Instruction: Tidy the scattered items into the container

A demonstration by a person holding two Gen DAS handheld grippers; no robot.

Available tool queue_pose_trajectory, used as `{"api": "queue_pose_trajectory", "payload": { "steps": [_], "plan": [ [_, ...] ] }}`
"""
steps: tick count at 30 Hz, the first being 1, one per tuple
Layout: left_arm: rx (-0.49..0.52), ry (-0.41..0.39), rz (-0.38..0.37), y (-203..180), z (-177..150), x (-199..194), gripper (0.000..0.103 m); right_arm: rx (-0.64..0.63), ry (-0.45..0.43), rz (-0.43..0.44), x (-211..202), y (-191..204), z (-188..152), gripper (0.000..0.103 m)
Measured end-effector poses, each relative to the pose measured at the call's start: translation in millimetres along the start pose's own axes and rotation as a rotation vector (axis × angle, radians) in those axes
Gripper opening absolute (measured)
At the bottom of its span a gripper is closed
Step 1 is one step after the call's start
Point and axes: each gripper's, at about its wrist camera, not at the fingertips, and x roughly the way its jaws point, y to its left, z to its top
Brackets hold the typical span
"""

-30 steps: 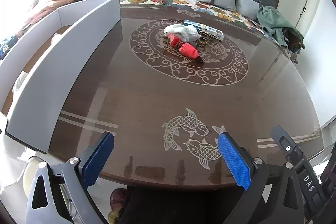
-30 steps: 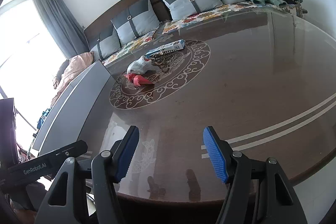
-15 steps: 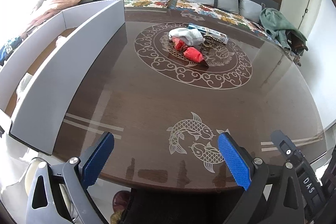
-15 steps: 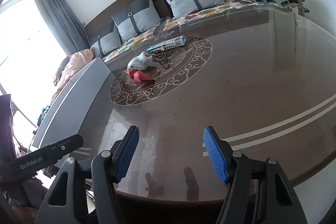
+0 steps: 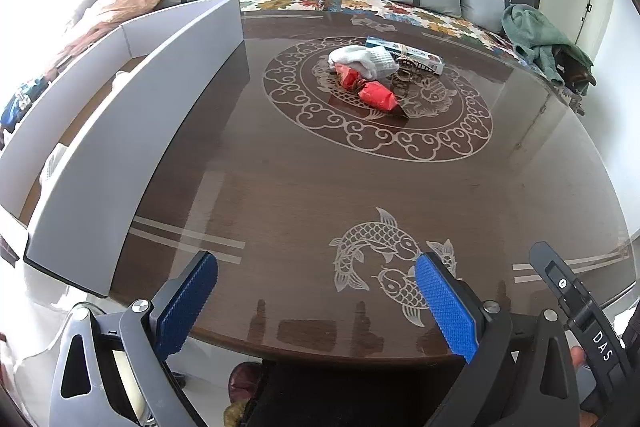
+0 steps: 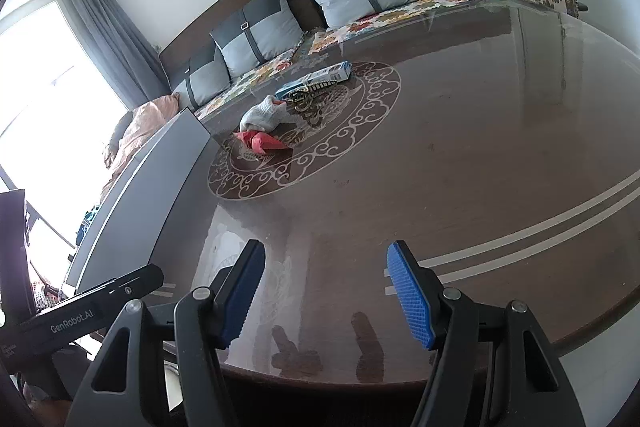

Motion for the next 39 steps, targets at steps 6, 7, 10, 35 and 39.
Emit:
{"api": "queue_pose_trajectory", "payload": {
  "steps": [6,7,10,35,39],
  "plan": [
    [-0.030,0.027,0.004,5.2,3.2,7.8,0.101,0.003,0.007,0.005,4.1,-0.7,-0.1,0.065],
    [-0.034,0.030,0.000,5.0,4.2,8.2,0.101,0.004,0.011,0.004,5.0,-1.3,-0.1,0.065],
    [-0.032,0.034,-0.006,1.6,7.4,9.7,0.101,0.011,0.016,0.005,6.5,-3.7,-0.3,0.065],
    [0.003,0.020,-0.016,-10.2,16.0,10.3,0.101,0.027,-0.004,0.023,5.0,-7.0,1.5,0.065],
    [-0.060,0.039,-0.018,6.9,17.9,16.5,0.101,-0.002,-0.004,0.020,4.6,-0.2,0.5,0.065]
  ]
}}
